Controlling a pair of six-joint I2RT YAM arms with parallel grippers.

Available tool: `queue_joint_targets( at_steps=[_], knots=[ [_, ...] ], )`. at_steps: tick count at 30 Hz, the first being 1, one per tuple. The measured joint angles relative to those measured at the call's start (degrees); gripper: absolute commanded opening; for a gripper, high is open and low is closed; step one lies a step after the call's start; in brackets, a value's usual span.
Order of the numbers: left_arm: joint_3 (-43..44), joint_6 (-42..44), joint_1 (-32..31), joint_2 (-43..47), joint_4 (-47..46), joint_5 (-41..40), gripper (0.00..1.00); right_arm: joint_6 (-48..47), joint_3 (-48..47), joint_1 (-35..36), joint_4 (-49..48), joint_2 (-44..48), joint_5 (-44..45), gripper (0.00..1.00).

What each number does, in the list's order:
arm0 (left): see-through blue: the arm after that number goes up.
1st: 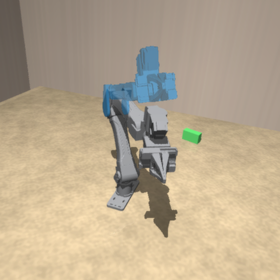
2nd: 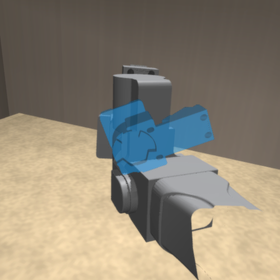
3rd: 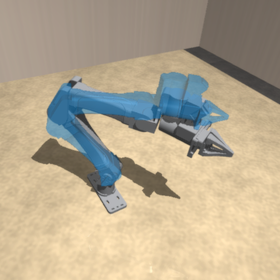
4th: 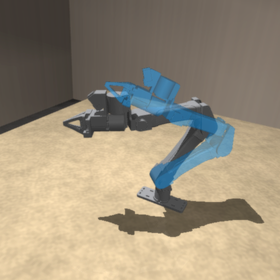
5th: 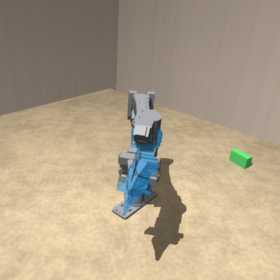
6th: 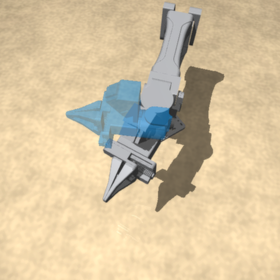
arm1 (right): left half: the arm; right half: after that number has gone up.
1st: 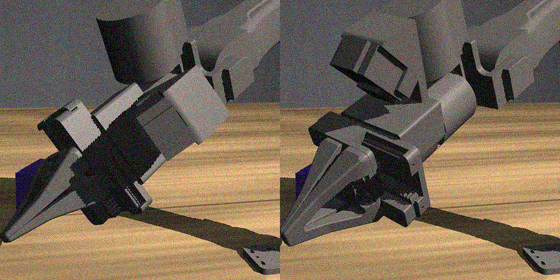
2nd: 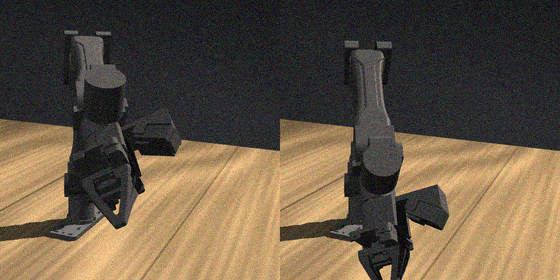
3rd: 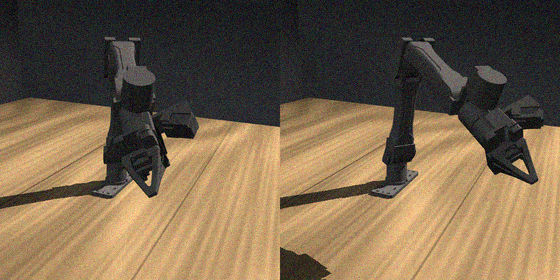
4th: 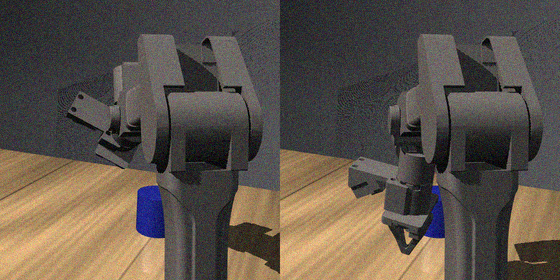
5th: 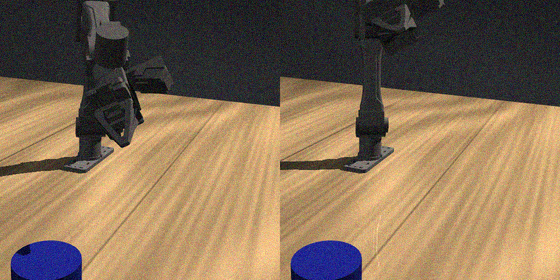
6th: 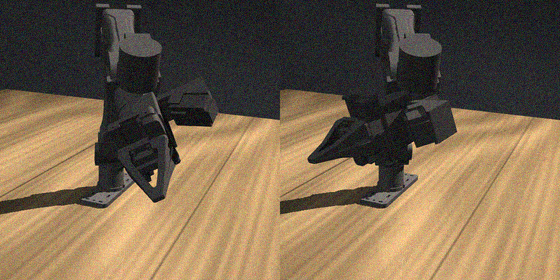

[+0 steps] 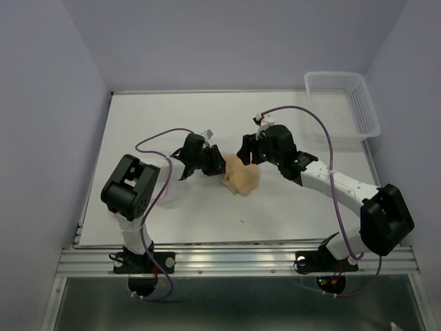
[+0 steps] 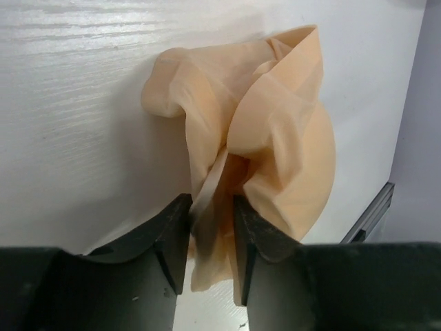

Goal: Place the bra in the laundry bag and zip it closed

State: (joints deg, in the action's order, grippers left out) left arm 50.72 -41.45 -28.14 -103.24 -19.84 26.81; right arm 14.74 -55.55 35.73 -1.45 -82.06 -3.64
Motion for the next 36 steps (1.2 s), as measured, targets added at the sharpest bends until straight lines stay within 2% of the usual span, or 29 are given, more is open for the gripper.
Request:
queue_joint_targets(
  at_steps=[2,5,12,15,16,17,19,26,33,36],
  knots=[
    [0.02,0.35,0.00,0.02,0.87,-0.55,0.49,0.00,0.07,0.00,1.64,0.00,1.70,0.64],
    [0.26,0.74,0.02,0.57,3.34,-2.25,0.60,0.02,0.11,0.00,4.00,0.04,3.80,0.64],
    [2.16,2.25,0.61,4.61,8.26,-5.66,0.63,0.09,0.11,0.00,6.23,0.07,5.11,0.64],
    [2.21,2.71,1.77,7.50,9.99,-6.82,0.68,0.11,0.11,0.00,6.75,0.07,5.18,0.64],
    [2.21,2.84,2.32,8.20,10.47,-7.26,0.71,0.13,0.11,0.00,6.95,0.07,5.18,0.64],
    [2.21,2.97,3.06,8.94,10.93,-7.65,0.85,0.15,0.11,0.00,7.10,0.07,5.18,0.65],
    [2.21,3.13,4.26,10.03,11.45,-8.28,0.91,0.15,0.11,0.00,7.13,0.07,5.18,0.67],
    [2.21,4.74,5.70,11.63,11.91,-7.63,0.99,-0.11,0.11,-0.20,7.34,0.09,6.19,0.70],
    [1.62,7.06,5.05,11.89,11.10,-4.57,0.99,1.20,0.22,-3.17,7.45,0.07,5.77,0.76],
    [1.27,7.78,3.54,11.74,10.86,-3.85,0.99,2.71,0.57,-6.27,7.21,0.09,3.54,0.84]
  ],
)
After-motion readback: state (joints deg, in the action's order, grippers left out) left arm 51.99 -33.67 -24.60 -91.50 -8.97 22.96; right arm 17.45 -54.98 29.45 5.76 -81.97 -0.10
